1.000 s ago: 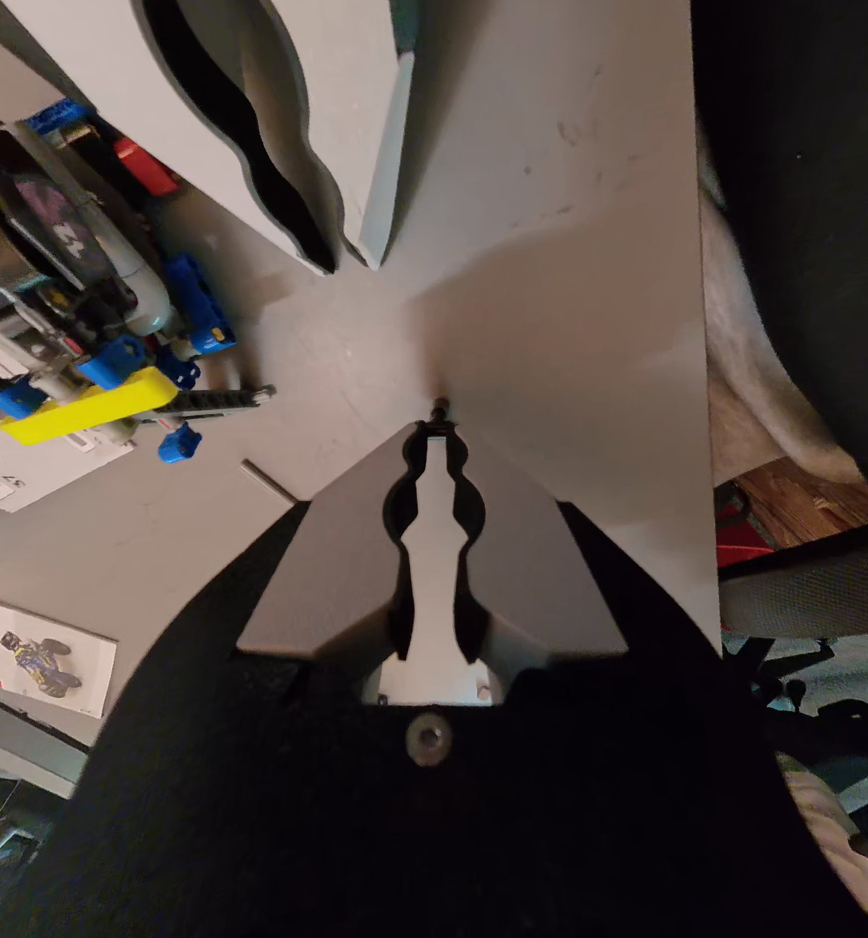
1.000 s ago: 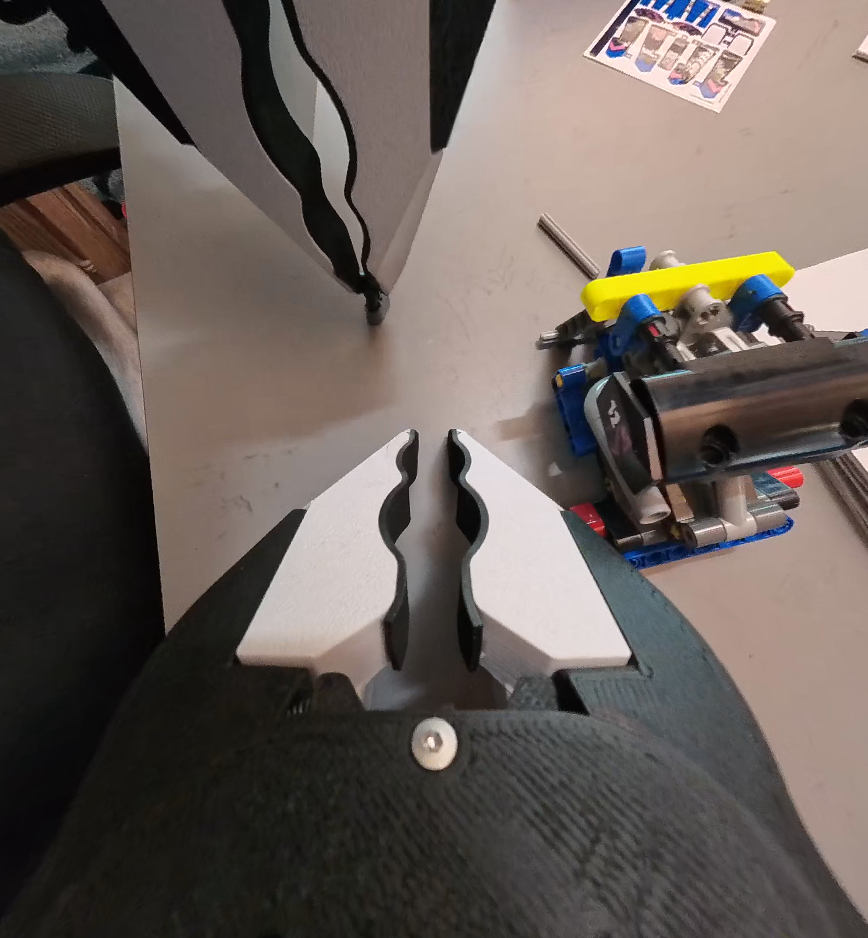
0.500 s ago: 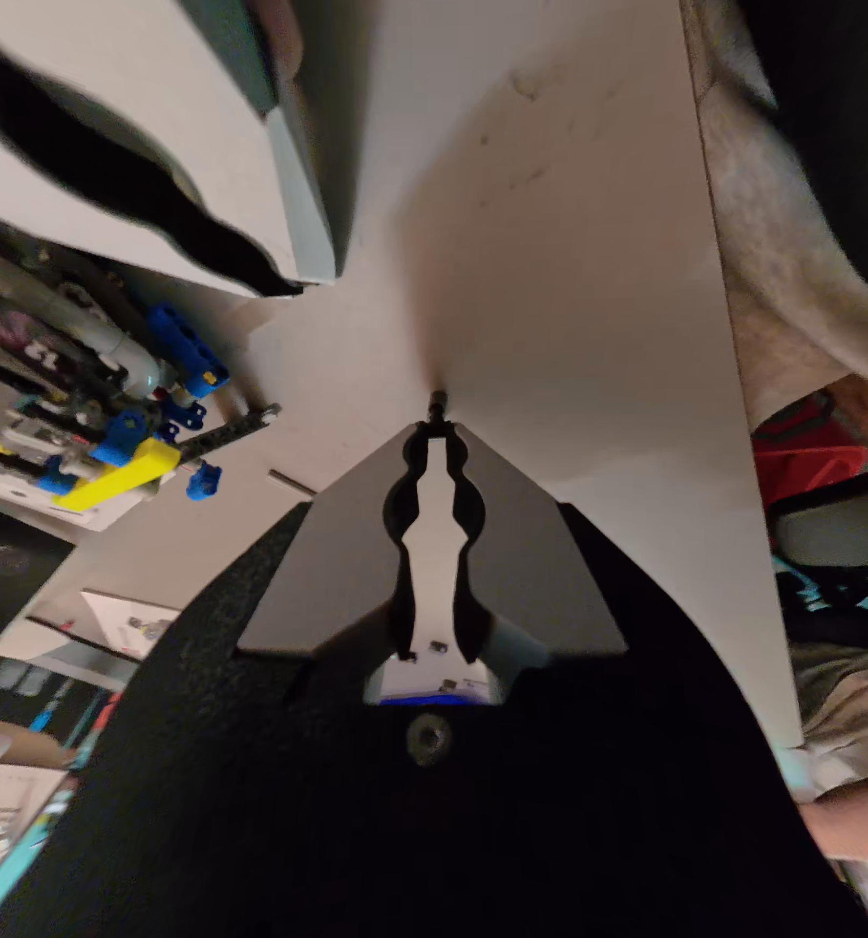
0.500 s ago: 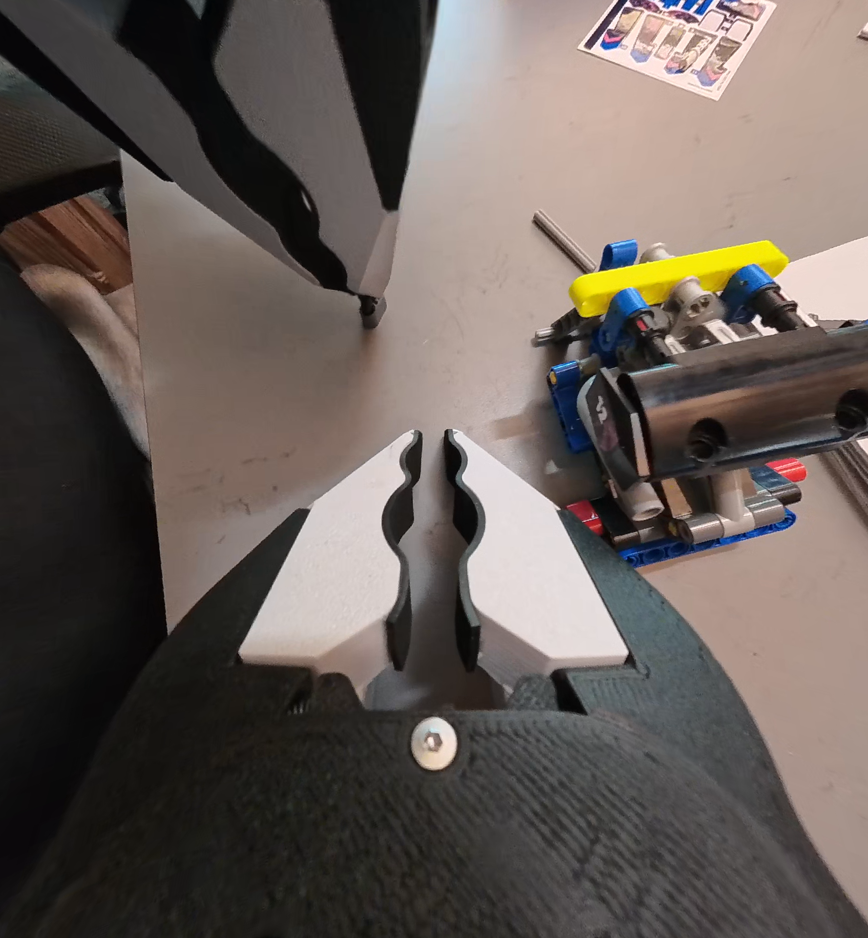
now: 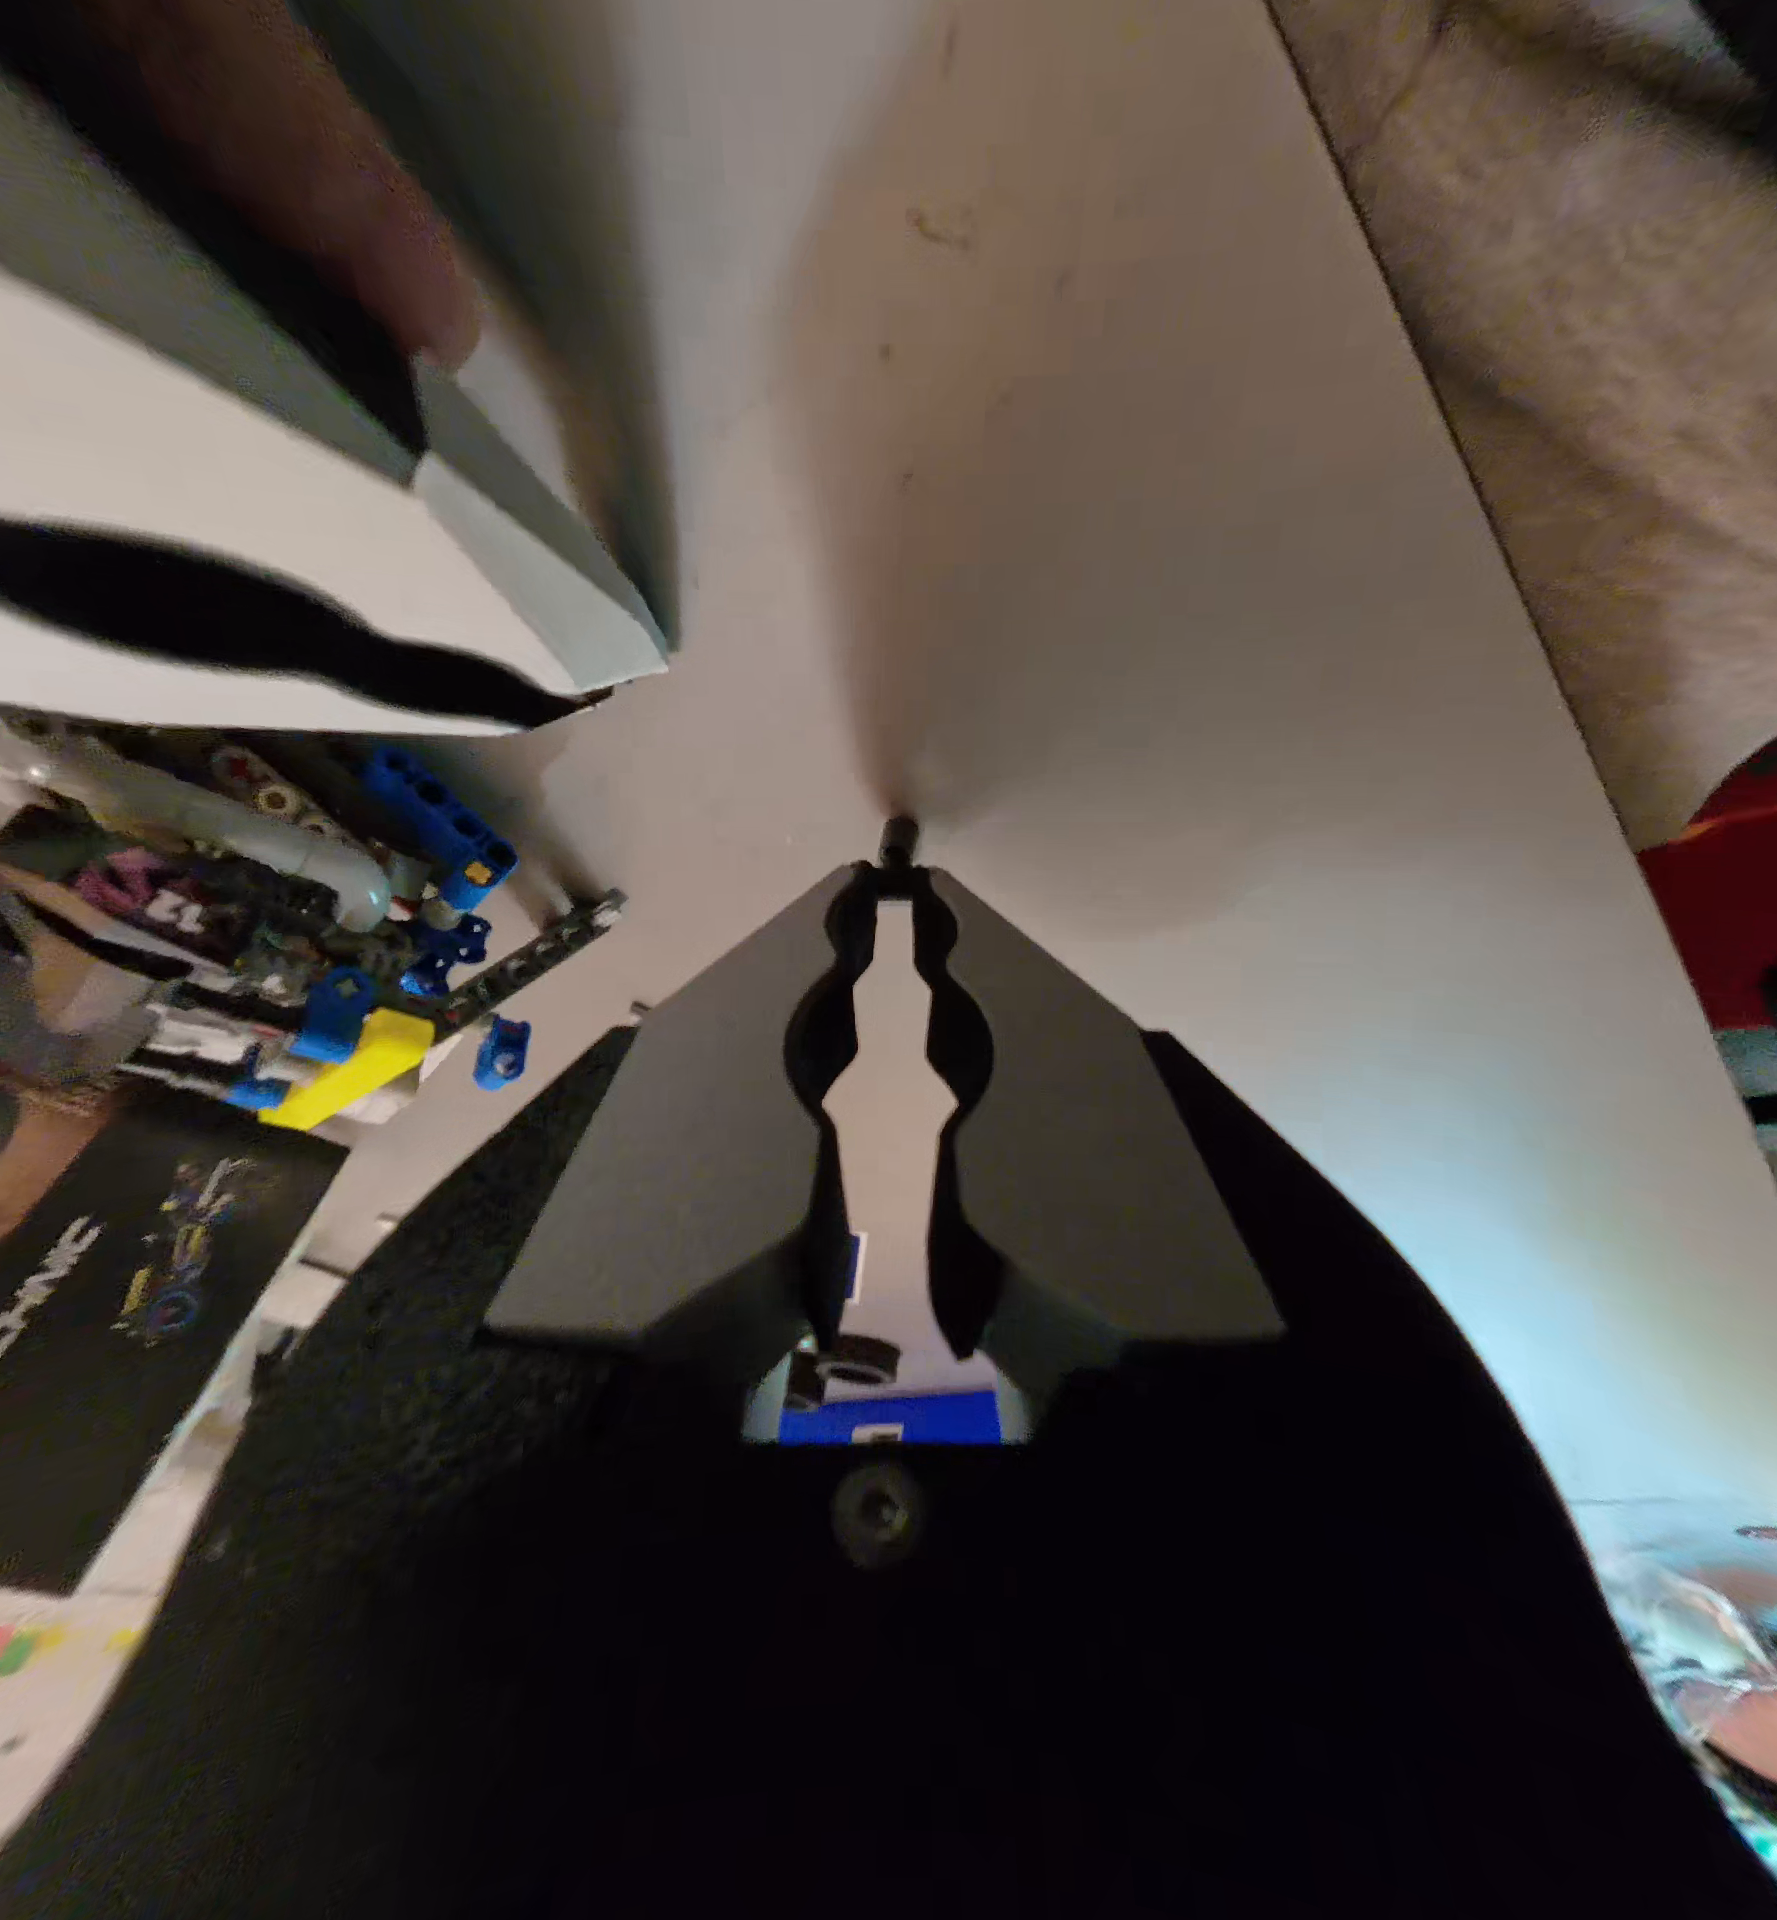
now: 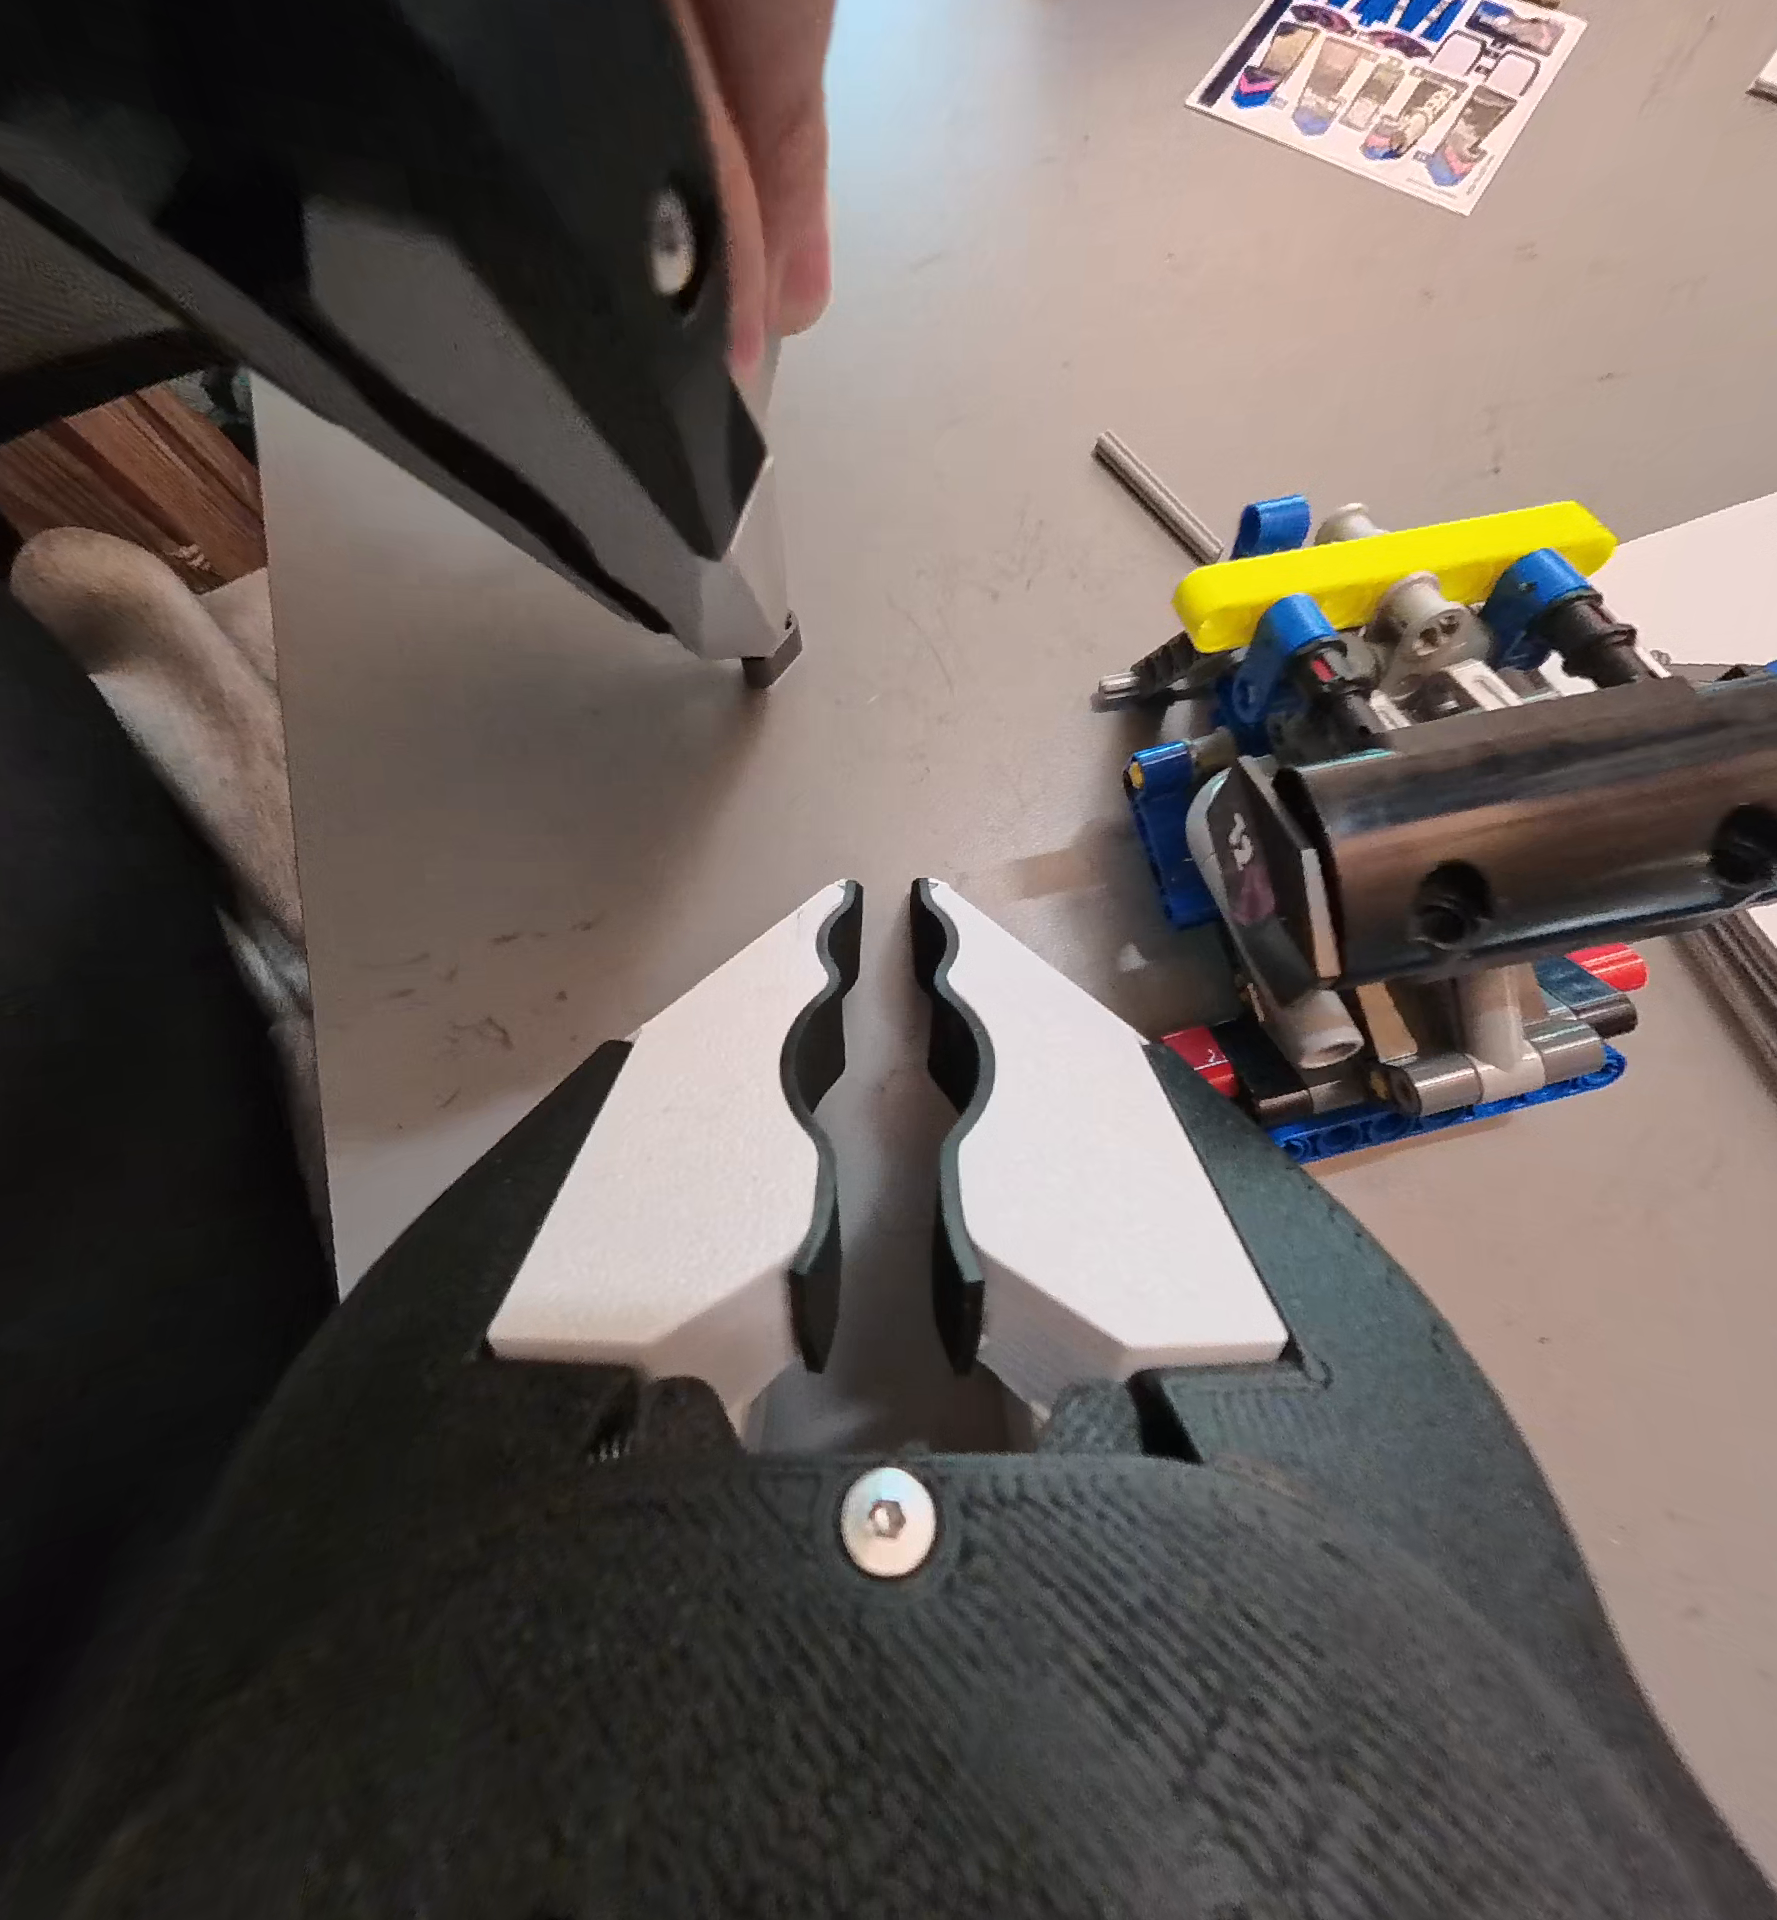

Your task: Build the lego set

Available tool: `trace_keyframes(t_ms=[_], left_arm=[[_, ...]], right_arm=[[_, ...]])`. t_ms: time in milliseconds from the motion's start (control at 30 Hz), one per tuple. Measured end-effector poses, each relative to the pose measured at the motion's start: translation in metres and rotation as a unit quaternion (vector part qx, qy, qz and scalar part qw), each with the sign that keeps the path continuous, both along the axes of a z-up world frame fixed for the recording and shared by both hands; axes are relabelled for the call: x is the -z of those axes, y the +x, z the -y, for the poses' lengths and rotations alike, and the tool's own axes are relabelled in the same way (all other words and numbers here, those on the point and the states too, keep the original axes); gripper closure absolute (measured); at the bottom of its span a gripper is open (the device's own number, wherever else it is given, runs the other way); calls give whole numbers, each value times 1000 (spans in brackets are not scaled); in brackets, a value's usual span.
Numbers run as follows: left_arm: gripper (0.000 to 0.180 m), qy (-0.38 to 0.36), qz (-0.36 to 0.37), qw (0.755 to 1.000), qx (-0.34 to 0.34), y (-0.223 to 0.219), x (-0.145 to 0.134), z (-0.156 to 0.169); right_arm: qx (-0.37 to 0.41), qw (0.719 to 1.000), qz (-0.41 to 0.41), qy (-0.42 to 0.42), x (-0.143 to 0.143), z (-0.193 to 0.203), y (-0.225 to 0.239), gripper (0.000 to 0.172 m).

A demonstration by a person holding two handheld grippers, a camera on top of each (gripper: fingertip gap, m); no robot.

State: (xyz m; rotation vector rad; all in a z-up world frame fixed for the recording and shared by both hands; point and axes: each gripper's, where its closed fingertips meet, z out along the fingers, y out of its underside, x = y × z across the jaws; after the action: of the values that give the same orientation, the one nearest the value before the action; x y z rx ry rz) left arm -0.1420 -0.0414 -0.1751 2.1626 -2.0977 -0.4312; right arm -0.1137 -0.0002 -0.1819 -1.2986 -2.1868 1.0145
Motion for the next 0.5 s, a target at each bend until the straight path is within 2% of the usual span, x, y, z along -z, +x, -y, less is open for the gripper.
trace_keyframes(t_ms=[333,433,500], left_arm=[[176,3,58,997,-41,1,3,0],[176,42,116,987,-99,2,1,2],[176,93,195,963,-162,2,-9,-2]], right_arm=[[-1,1000,1,-2,0,1,0,164],[-5,1000,-1,2,0,2,1,163],[-11,1000,-2,2,0,3,3,160]])
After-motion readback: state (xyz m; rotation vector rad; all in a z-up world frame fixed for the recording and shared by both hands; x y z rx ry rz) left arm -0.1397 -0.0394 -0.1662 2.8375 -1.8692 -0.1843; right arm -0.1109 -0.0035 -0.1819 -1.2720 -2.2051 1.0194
